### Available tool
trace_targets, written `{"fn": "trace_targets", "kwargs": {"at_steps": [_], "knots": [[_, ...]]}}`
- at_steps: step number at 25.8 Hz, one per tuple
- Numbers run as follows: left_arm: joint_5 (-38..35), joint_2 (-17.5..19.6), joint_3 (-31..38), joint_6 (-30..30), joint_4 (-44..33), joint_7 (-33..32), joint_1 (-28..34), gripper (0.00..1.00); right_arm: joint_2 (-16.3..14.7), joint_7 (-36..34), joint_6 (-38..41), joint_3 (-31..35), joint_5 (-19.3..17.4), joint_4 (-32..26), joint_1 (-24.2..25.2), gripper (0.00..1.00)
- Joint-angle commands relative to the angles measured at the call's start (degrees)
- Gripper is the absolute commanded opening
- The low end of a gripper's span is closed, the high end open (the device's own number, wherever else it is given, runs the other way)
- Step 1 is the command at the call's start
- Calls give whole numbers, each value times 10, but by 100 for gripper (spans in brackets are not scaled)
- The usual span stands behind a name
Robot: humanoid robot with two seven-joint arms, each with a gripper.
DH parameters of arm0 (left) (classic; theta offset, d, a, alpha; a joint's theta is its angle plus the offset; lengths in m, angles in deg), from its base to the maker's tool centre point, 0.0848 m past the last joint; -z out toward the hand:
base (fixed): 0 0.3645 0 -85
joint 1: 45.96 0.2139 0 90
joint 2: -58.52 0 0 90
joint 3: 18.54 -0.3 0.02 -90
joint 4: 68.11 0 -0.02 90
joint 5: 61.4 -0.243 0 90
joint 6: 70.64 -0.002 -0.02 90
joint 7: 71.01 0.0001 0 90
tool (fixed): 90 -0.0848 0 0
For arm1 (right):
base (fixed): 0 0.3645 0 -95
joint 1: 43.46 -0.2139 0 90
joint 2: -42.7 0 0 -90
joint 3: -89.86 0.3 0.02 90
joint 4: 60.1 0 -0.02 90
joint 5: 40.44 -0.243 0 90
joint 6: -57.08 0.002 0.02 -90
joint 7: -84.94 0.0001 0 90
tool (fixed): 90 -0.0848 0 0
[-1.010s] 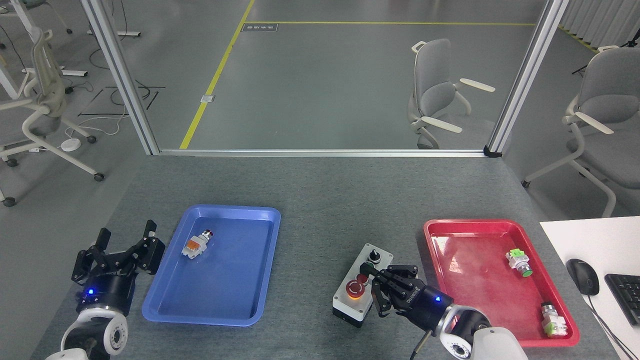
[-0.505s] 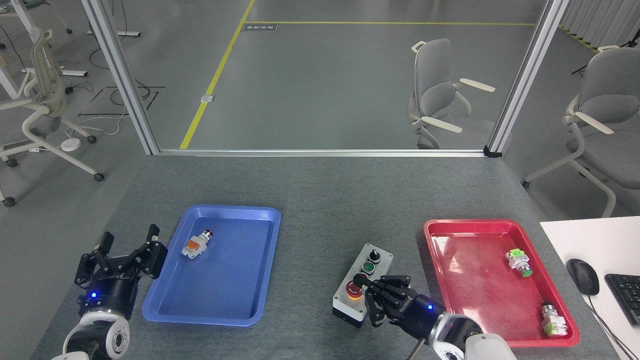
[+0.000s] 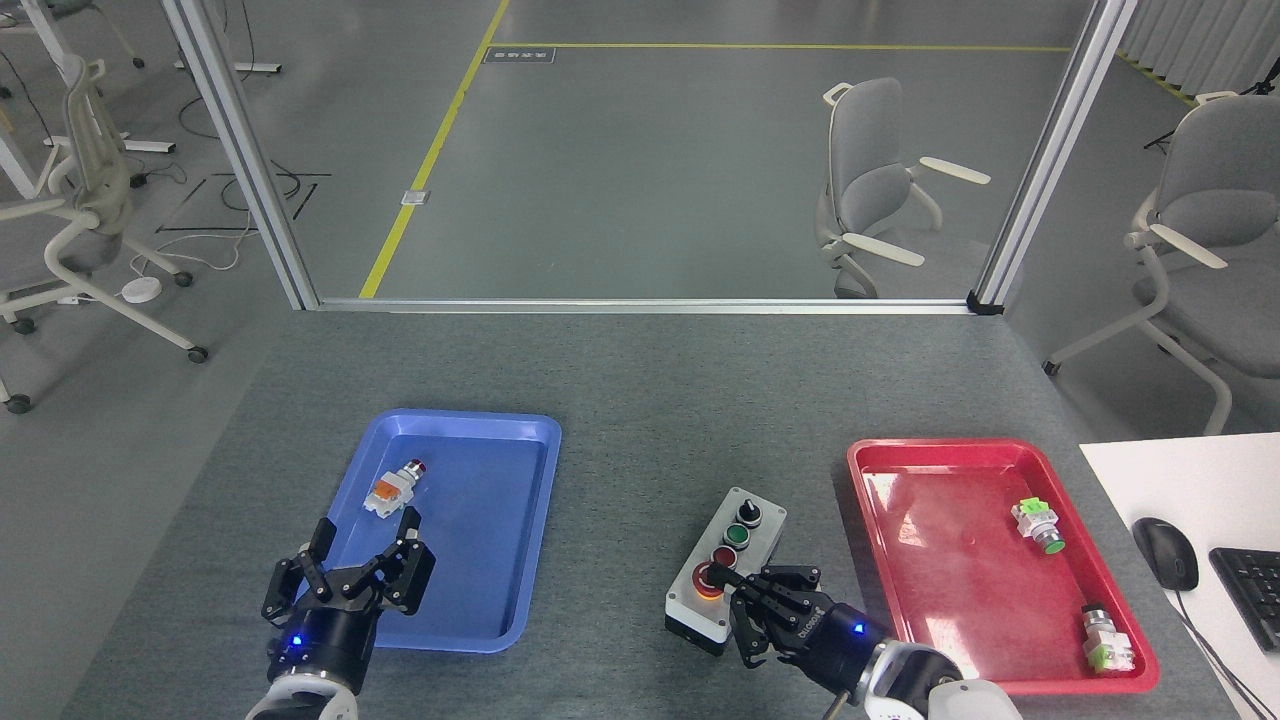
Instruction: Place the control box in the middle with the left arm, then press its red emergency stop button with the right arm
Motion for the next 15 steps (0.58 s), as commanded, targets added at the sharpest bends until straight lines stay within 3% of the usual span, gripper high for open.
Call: {"fn": "trace_targets", "kwargs": {"at_steps": [1, 15], "knots": [[-35, -26, -2, 0, 4, -4, 3, 98, 0, 3, 1, 0, 0, 7, 5, 0], [-30, -28, -1, 4, 3, -7, 3, 99, -3, -4, 0, 5, -7, 3, 3, 0]]}}
